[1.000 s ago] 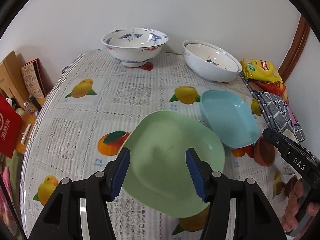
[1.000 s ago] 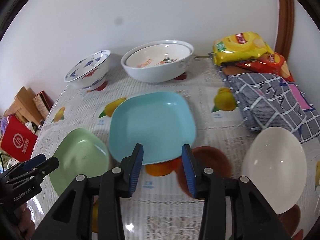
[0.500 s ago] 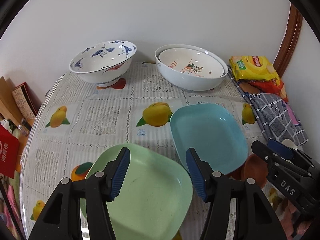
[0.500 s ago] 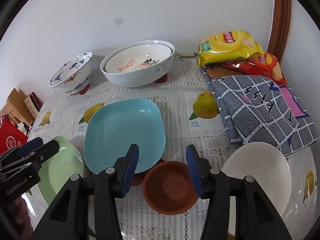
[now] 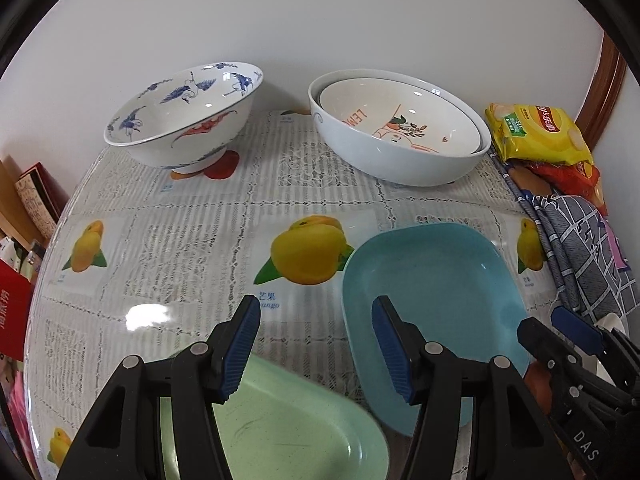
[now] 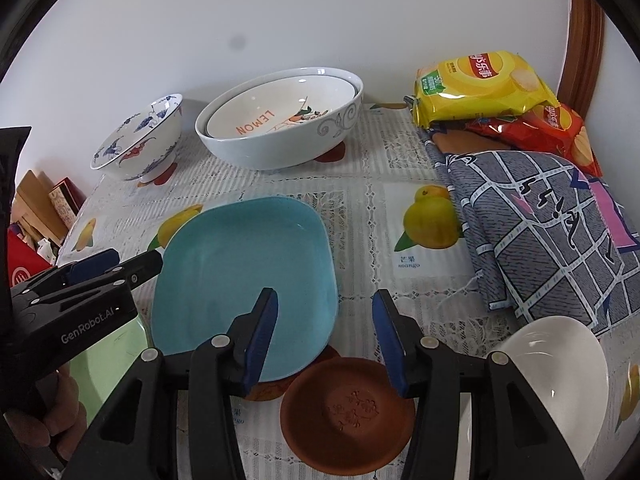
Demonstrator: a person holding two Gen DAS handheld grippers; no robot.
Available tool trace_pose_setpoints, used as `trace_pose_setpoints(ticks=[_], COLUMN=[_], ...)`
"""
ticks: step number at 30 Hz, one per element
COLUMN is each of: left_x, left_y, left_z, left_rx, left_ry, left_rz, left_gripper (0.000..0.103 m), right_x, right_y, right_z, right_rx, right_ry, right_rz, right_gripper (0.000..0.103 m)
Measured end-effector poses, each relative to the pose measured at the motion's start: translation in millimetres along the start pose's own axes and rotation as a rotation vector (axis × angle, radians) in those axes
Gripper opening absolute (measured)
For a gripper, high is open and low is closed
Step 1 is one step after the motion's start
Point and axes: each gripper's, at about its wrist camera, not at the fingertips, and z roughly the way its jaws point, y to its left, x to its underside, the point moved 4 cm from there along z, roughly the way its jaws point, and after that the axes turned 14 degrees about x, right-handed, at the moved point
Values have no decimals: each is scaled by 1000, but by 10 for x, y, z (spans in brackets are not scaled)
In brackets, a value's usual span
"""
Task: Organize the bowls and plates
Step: 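Move both grippers to the rim of the light blue plate, then close both grippers on the rim of the light blue plate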
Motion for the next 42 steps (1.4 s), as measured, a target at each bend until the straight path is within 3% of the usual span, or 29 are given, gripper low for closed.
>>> trace_pose_setpoints(ticks=[5,15,17,24,31,42], left_x=[-16,41,61,130,96,119], left_y=[-41,-48,-30,-44,-104,-162], left_z=[165,353,363,423,301,-273], left_rx=[-2,5,15,83,103,121], left_ry=[52,77,76,86,47,-7], left_rz=[7,9,-3,-13,5,4], left_gripper=[56,56,55,17,12,12], right_x=[-3,36,58,83,45,18], right_y=[27,77,97,125,38,18], right_z=[79,231,274,329,265,-283], right_rx=[-10,-8,-10,12,18,1], right_ry=[14,43,62,60,24,-42], right_rz=[-2,1,3,17,60,76], right_gripper=[49,48,42,11,6,6])
